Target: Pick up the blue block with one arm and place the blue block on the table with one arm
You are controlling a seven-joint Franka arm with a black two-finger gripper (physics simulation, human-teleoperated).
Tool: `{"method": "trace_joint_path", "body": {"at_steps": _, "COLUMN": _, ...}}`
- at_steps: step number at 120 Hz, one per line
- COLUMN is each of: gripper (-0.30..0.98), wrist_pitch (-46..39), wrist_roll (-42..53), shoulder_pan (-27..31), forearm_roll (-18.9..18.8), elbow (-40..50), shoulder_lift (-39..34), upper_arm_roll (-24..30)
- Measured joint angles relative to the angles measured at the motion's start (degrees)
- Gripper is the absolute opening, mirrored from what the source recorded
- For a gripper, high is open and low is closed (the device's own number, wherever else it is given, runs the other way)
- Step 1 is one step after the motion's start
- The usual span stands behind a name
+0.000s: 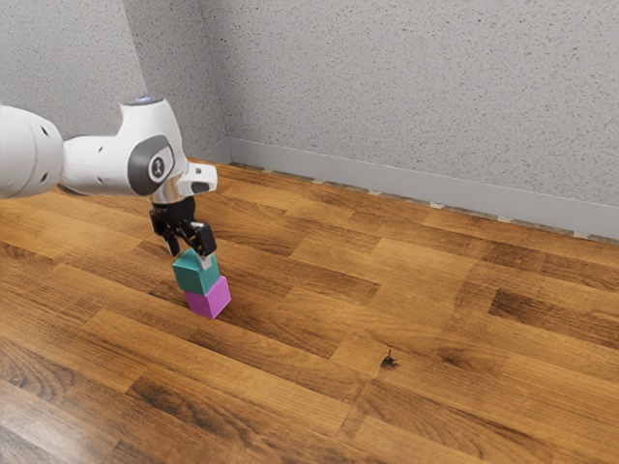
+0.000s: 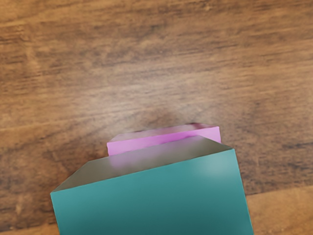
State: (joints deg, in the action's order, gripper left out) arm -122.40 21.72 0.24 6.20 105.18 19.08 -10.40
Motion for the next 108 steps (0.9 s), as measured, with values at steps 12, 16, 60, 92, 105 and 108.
{"method": "trace_joint_path", "body": {"at_steps": 12, "gripper": 0.69, "wrist_pitch": -0.2, "wrist_roll": 0.2, "shoulder_pan": 0.0, "forearm_roll": 0.1, "elbow": 0.0, "shoulder_lift": 0.6, "upper_arm_roll": 0.0}}
{"method": "trace_joint_path", "body": {"at_steps": 16, "gripper": 0.69, "wrist_pitch": -0.3, "wrist_roll": 0.2, "shoulder_pan": 0.0, "forearm_roll": 0.2, "elbow": 0.0, "shoulder_lift": 0.8, "upper_arm_roll": 0.0}}
{"method": "trace_joint_path", "body": {"at_steps": 60, "gripper": 0.69, "wrist_pitch": -1.5, "wrist_roll": 0.6, "shoulder_pan": 0.0, "forearm_roll": 0.4, "elbow": 0.1, "shoulder_lift": 2.0, "upper_arm_roll": -0.1}}
{"method": "trace_joint_path", "body": {"at_steps": 92, "gripper": 0.69, "wrist_pitch": -2.5, "wrist_roll": 0.0, "shoulder_pan": 0.0, "forearm_roll": 0.9, "elbow": 0.0, "shoulder_lift": 2.5, "upper_arm_roll": -0.1}}
{"method": "trace_joint_path", "body": {"at_steps": 105, "gripper": 0.69, "wrist_pitch": -2.8, "wrist_roll": -1.2, "shoulder_pan": 0.0, "forearm_roll": 1.1, "elbow": -0.1, "shoulder_lift": 2.8, "upper_arm_roll": -0.1}}
{"method": "trace_joint_path", "body": {"at_steps": 108, "gripper": 0.69, "wrist_pitch": -2.9, "wrist_roll": -1.5, "shoulder_pan": 0.0, "forearm_roll": 1.1, "elbow": -0.1, "shoulder_lift": 2.9, "upper_arm_roll": -0.1}}
